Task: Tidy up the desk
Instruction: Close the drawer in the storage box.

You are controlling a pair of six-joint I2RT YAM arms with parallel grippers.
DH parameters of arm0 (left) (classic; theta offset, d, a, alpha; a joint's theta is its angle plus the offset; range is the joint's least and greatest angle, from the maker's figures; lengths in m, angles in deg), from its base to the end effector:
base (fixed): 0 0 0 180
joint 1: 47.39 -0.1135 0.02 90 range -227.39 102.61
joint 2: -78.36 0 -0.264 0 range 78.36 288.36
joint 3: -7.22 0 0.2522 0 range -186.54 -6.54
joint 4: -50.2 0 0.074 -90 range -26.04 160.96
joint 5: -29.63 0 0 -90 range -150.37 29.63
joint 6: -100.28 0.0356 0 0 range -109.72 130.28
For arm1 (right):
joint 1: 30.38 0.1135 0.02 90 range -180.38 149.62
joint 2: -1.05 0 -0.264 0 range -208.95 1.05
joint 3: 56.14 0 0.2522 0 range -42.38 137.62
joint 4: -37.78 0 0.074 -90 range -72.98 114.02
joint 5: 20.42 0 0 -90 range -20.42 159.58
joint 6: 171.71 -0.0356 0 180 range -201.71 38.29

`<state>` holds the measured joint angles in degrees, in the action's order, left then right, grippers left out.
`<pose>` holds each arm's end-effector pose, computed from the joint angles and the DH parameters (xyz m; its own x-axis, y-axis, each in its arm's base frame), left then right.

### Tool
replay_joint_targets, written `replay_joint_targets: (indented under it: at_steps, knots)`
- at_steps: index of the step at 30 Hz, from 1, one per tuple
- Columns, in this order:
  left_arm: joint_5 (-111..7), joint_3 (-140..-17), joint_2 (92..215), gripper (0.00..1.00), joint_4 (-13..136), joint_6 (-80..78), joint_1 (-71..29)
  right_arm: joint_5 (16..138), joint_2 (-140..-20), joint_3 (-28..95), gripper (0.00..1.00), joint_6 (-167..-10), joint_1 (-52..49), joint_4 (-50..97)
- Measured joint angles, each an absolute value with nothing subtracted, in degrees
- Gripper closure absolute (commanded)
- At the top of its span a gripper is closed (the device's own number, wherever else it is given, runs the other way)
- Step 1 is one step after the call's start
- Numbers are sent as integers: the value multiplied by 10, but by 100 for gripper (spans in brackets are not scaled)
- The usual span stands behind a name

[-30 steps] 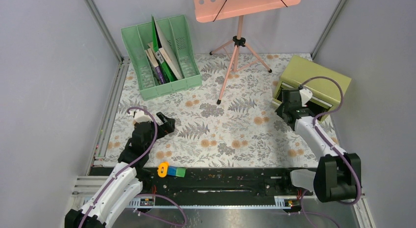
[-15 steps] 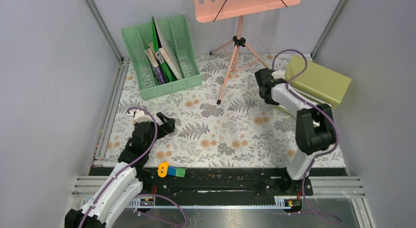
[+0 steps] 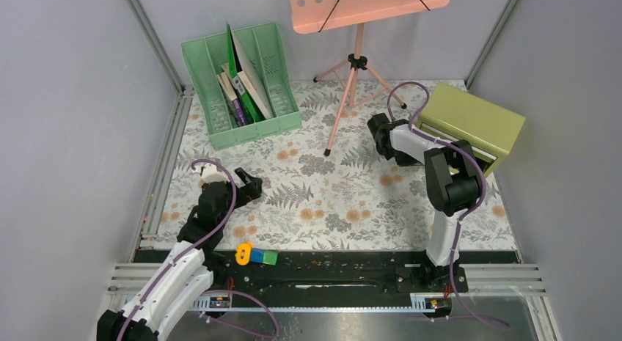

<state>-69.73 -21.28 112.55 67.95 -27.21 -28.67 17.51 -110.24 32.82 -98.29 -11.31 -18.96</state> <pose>0.1465 -0.0435 0.1934 -0.4057 -0.4966 -0.7674 -0.0902 0.8572 -0.5071 0.3563 0.0935 0.1695 -0.9064 -0.1277 -0.4027 0.2078 0.6952 -0.6881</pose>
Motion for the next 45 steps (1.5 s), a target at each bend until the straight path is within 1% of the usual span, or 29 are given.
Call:
replay_joint_targets:
  at_steps: [4, 11, 15, 21, 29, 39, 42, 45]
  knots:
    - [-697, -213, 1127, 1, 678, -272, -287, 143, -1109, 330, 100, -975, -113, -192]
    - [-696, -213, 1127, 1, 674, -272, -288, 64, -1180, 375, 100, -970, -113, -211]
    - [-696, -213, 1127, 1, 672, -272, -288, 42, -1191, 375, 100, -954, -114, -202]
    - [-696, -213, 1126, 1, 672, -272, -290, 31, -1191, 377, 100, -930, -129, -184]
    - [-695, -213, 1126, 1, 672, -272, -291, 14, -1201, 414, 100, -900, -168, -168]
    - [-692, -213, 1126, 1, 672, -272, -292, -4, -1220, 431, 100, -867, -171, -160]
    - [-692, -213, 1126, 1, 672, -272, -292, -3, -1207, 417, 100, -867, -165, -142]
    - [-691, -213, 1126, 1, 672, -272, -293, 1, -1164, 383, 100, -869, -150, -130]
